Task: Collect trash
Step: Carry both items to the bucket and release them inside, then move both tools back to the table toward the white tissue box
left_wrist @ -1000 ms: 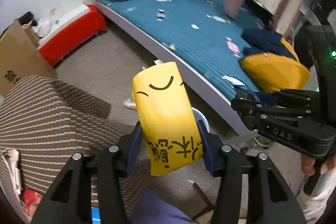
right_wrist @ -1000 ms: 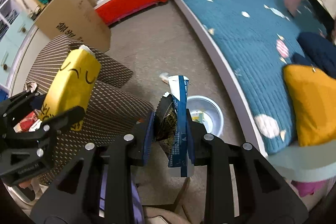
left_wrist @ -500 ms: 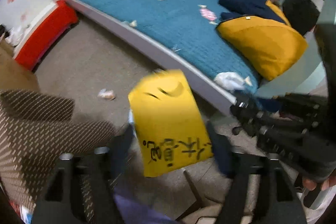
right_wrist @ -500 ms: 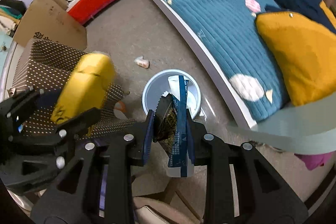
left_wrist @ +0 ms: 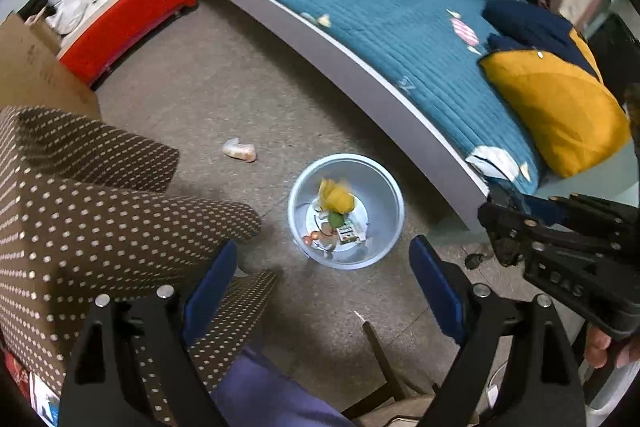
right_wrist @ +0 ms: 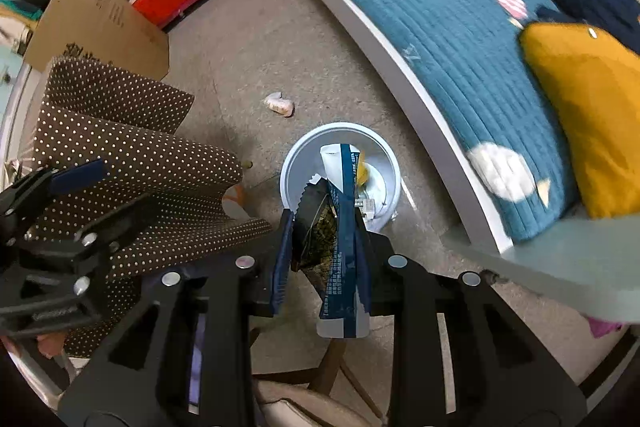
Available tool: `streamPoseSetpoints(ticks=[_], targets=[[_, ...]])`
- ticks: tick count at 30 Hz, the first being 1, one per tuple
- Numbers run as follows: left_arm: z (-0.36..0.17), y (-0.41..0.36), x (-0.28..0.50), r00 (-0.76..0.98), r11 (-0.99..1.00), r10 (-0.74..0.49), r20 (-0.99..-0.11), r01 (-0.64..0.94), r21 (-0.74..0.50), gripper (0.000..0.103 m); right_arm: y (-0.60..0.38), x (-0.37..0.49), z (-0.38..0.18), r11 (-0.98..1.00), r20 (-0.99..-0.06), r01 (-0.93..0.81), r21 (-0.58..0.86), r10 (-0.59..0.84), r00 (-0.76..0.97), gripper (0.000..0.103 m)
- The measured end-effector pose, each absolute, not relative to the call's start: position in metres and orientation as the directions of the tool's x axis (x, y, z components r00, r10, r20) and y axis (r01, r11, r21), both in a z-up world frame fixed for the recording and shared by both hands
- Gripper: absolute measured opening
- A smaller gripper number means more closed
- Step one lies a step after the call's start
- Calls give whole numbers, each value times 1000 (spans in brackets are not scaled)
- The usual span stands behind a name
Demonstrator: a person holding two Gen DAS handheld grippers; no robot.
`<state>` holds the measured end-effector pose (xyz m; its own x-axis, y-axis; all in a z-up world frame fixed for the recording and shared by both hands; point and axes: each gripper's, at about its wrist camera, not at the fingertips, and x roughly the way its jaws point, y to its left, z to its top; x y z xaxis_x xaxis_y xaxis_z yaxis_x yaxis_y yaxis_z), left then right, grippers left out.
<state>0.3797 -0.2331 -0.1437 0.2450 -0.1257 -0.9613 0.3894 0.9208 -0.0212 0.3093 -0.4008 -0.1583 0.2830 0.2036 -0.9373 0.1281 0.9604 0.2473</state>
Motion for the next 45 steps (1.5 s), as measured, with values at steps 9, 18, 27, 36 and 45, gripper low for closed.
streamPoseSetpoints(ticks=[9, 18, 27, 36, 45], targets=[[-132, -210, 385, 266, 937, -115, -957, 350, -16, 86, -388, 332, -152, 959, -923, 135, 250, 194, 332, 65], [-125, -213, 372, 282, 926, -131, -951, 378, -16, 86, -389, 305, -148, 962, -933, 154, 227, 170, 316, 65], [-104, -215, 346, 311, 909, -161, -937, 415, -19, 86, -386, 267, -116, 965, -921, 165, 206, 133, 366, 65], [-67, -199, 316, 371, 892, -211, -904, 451, -23, 86, -368, 239, -73, 973, -892, 149, 174, 92, 442, 68], [-33, -158, 296, 444, 907, -223, -868, 421, -18, 86, -331, 223, -33, 982, -848, 90, 166, 96, 521, 75]])
